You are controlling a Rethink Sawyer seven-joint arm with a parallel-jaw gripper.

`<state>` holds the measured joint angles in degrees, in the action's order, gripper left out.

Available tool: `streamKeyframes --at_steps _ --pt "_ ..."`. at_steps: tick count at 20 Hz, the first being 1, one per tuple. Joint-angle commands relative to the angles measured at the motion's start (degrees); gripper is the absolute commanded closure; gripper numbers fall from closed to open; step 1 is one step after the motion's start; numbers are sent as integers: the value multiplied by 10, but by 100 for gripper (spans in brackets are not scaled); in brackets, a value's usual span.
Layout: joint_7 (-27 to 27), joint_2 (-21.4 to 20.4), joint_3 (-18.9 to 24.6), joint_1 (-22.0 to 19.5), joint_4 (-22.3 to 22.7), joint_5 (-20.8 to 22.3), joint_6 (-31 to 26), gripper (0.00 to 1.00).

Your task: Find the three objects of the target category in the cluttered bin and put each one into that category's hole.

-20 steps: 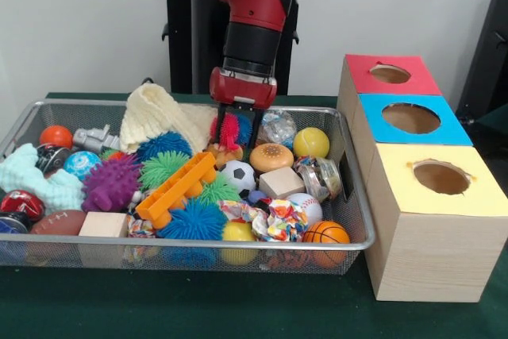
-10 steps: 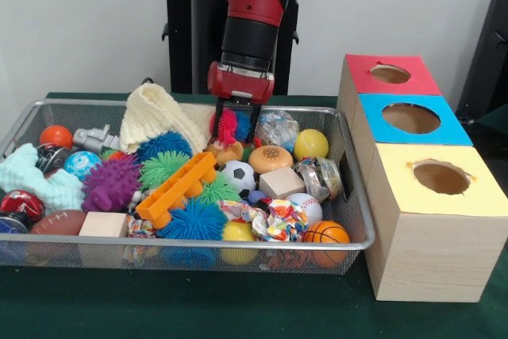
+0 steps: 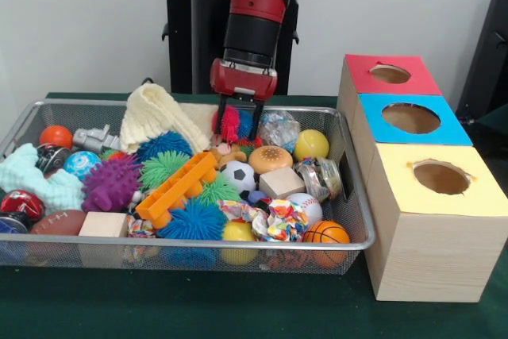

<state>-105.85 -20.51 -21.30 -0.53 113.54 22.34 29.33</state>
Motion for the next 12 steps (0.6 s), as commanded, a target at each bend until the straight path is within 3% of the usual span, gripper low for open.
streamKeyframes --at_steps 1,12 --pt "-109 5 89 4 32 -31 -78 0" --pt "-99 16 93 25 22 -62 -77 0"
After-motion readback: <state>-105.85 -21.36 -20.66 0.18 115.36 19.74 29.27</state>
